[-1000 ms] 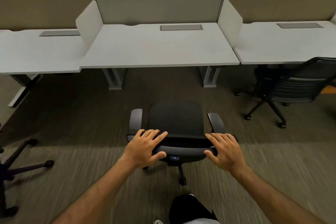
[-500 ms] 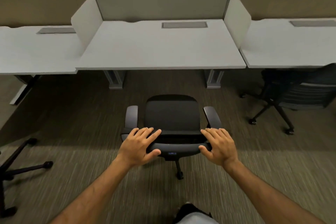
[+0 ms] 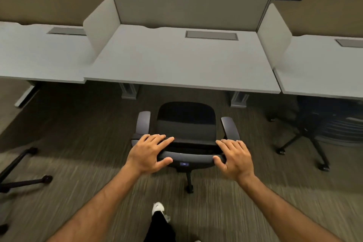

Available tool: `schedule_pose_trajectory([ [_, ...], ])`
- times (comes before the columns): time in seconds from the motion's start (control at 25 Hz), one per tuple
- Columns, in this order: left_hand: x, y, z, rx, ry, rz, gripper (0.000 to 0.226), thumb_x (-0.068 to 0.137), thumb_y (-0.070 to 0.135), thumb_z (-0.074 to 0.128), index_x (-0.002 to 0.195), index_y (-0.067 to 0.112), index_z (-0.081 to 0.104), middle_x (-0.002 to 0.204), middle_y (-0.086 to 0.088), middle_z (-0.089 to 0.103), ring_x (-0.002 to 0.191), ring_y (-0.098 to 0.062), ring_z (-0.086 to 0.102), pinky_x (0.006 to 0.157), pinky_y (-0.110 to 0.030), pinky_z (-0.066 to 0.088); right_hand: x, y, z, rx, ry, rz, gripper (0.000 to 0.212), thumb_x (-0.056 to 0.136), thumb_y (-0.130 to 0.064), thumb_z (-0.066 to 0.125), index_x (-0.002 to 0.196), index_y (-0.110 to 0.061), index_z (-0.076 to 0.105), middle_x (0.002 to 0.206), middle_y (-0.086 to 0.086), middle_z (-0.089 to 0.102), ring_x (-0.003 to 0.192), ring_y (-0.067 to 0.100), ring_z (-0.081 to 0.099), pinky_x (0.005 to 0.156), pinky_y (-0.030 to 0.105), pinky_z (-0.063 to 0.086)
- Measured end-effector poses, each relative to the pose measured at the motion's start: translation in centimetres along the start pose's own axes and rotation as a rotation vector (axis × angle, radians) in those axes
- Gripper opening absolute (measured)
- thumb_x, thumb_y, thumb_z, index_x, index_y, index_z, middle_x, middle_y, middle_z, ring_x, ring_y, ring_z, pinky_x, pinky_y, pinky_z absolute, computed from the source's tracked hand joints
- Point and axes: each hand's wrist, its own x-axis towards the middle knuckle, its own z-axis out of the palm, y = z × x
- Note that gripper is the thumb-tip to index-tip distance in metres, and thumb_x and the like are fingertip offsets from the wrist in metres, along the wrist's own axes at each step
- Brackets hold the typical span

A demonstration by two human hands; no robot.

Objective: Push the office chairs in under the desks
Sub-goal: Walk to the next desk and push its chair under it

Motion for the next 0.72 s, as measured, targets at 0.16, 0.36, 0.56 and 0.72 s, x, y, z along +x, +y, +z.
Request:
schedule_pose_trajectory([
  [0.16,4.5,-3.5,0.5,0.001,0.017,0.004,0.072,0.093,0.076,0.038,0.15,0.032,0.044,0.138,-0.001,0.061,0.125,-0.019,0.056,0.105,-0.043,0.042,4.4,1.4,1.7,0.002,0.027,0.006,0.058,0.09,-0.057,0.051,0.126,-0.014,0.067,0.12,0.004,0.071,0.11,0.022,0.064,0.098,0.046,0.048],
  [0.36,10.8,-8.5,0.7,-0.014,0.026,0.036,0.072,0.093,0.076,0.039,0.15,0.032,0.044,0.138,-0.001,0.061,0.124,-0.019,0.056,0.104,-0.042,0.043,11.3,2.8,3.3,-0.012,0.023,0.034,0.059,0.089,-0.056,0.05,0.125,-0.013,0.068,0.12,0.005,0.071,0.11,0.023,0.064,0.096,0.046,0.048],
  [0.56,16.8,-12.9,0.7,-0.05,0.021,0.058,0.07,0.094,0.076,0.038,0.151,0.034,0.042,0.137,0.002,0.062,0.124,-0.018,0.057,0.104,-0.041,0.045,18.1,4.1,4.4,-0.023,-0.006,0.091,0.057,0.091,-0.057,0.048,0.129,-0.017,0.065,0.124,0.002,0.069,0.113,0.02,0.061,0.099,0.043,0.046],
  [0.72,20.6,-15.6,0.7,-0.043,0.02,0.056,0.071,0.094,0.076,0.037,0.151,0.034,0.041,0.139,0.002,0.06,0.125,-0.018,0.056,0.104,-0.041,0.045,22.3,5.3,5.1,-0.017,-0.026,0.099,0.056,0.094,-0.059,0.045,0.131,-0.022,0.063,0.126,-0.003,0.067,0.115,0.017,0.058,0.1,0.041,0.045],
])
